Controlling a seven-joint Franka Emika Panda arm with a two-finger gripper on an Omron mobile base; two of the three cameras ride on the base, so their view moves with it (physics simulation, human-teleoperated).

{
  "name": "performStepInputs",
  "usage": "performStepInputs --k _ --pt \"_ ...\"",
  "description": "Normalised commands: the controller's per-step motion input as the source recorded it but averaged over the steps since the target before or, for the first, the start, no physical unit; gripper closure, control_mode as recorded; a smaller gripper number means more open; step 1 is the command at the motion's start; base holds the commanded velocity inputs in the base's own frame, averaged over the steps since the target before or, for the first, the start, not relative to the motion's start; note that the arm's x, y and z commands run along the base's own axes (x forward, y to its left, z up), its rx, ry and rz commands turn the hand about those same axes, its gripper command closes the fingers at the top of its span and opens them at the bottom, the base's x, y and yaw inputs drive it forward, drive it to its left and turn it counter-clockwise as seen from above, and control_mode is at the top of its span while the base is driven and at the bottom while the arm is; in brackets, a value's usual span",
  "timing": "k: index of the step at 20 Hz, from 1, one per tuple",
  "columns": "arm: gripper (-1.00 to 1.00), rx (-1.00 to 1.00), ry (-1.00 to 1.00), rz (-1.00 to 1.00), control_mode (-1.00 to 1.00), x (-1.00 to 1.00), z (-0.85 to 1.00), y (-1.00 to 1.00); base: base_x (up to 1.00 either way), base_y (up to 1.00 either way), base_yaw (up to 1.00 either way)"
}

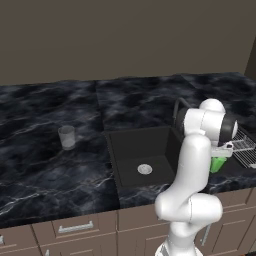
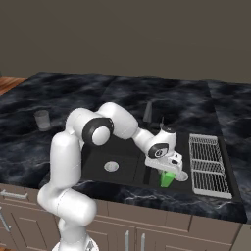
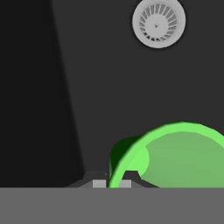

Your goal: Move any existing items from the left basin to the right basin for drying. Then move the glass cup from the counter to the left basin of the sink for washing.

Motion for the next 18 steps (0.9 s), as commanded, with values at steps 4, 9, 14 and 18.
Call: performStepInputs --k 4,9,14,18 --pt "1.0 -0.01 0.0 0.06 -1.0 0.03 -0.32 0.0 0.0 0.0 0.0" --pt "1.0 -0.02 0.0 0.05 -1.0 0.0 -0.41 0.05 0.0 0.0 0.0" --pt "1.0 0.0 0.0 0.04 -1.0 0.0 -0.39 0.07 0.0 0.0 0.0" --pt "1.0 0.0 0.0 0.0 -1.0 -0.04 -0.29 0.0 0.0 0.0 0.0"
